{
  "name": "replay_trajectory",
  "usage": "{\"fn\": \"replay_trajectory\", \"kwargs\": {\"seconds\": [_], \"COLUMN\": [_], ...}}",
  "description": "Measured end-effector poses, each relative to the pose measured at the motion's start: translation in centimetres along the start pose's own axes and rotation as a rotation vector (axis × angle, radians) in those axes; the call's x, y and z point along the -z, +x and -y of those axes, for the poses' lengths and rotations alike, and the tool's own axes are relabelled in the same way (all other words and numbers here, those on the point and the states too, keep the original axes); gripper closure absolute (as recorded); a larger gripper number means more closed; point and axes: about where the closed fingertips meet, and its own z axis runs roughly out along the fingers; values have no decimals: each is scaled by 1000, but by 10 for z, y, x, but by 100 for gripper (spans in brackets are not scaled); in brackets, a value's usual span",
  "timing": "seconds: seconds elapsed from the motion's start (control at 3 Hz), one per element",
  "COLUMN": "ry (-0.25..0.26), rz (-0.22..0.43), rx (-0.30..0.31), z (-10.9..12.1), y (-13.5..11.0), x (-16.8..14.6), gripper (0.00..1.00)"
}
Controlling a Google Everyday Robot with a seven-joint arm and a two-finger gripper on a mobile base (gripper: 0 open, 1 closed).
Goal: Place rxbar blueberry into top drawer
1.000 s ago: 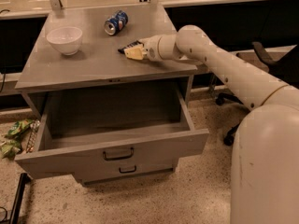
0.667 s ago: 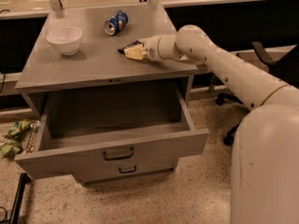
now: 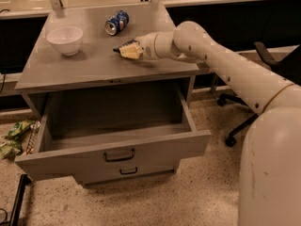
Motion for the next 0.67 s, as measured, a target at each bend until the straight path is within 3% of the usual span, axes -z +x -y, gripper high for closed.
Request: {"fn": "replay_trajectory", "kwargs": {"seconds": [0.33, 0.67], "ry": [9, 26], "rz": [65, 73], "rx": [32, 41], "z": [-12, -38], "y": [-36, -55], "x": [2, 18], "gripper": [100, 100]}}
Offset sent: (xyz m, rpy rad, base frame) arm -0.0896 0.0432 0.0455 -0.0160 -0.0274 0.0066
